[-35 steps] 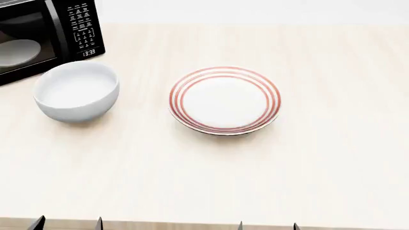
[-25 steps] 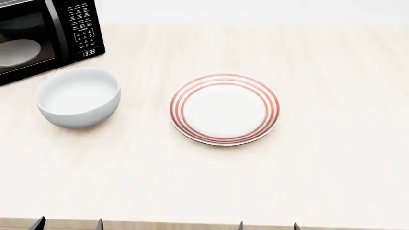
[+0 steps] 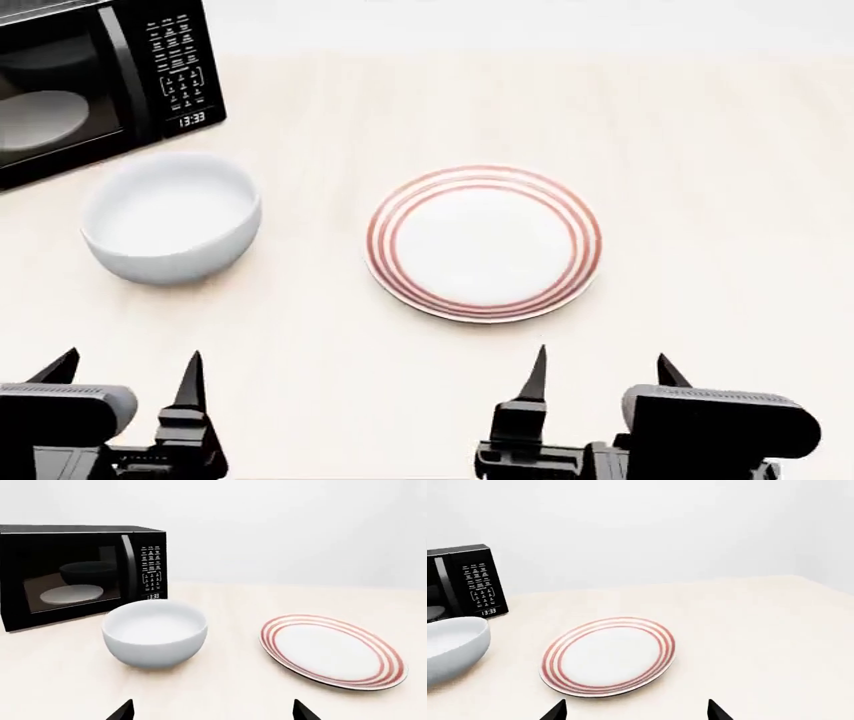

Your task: Put the white bowl to the right of the plate.

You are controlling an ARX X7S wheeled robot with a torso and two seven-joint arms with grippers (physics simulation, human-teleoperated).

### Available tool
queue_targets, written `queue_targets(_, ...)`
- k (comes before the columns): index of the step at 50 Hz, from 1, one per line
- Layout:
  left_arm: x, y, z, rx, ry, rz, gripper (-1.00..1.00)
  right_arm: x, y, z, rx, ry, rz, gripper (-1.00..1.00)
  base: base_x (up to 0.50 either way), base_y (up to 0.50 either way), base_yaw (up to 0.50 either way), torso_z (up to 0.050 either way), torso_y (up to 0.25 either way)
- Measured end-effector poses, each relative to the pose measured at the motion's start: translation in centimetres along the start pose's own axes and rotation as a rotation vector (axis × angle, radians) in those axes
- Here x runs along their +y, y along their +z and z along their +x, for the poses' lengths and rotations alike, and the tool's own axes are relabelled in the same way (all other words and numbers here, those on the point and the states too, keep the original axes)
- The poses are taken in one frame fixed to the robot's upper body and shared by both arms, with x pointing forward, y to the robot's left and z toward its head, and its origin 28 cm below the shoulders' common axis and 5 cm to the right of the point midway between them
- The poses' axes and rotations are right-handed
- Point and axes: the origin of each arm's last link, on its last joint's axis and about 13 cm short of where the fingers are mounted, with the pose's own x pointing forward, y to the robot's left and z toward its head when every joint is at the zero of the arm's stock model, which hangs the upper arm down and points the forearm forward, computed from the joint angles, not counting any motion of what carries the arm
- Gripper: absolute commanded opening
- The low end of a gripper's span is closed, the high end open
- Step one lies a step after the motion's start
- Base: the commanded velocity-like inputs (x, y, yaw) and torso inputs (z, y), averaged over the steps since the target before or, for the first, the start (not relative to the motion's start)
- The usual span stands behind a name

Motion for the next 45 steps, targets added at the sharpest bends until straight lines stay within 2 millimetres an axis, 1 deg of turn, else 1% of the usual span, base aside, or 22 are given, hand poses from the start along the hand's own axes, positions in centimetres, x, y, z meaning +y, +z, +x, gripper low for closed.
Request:
queue_targets(7, 0.0, 1.1, 0.0, -0.007, -0.008, -0.002, 1.00, -0.2, 1.5, 0.1, -0.012, 0.033, 0.044, 1.00, 0.48, 0.29, 0.00, 0.000, 0.000)
queue_targets(14, 0.1, 1.8, 0.0, -0.015, -0.012, -0.001, 1.00, -0.3, 2.4, 0.0, -0.023, 0.054, 0.061, 1.00, 0.49, 0.28, 0.00, 0.000, 0.000)
queue_targets(31, 0.1, 2.9, -0.3, -0.038, -0.015, 0.004, 1.00, -0.3, 3.4, 0.2, -0.051, 0.060, 0.066, 1.00, 0.50, 0.09, 0.00, 0.000, 0.000)
queue_targets(45, 0.0, 3.3, -0.4, -0.048, -0.017, 0.007, 1.00, -0.4, 4.0, 0.3, -0.068, 0.054, 0.061, 1.00, 0.50, 0.08, 0.00, 0.000, 0.001)
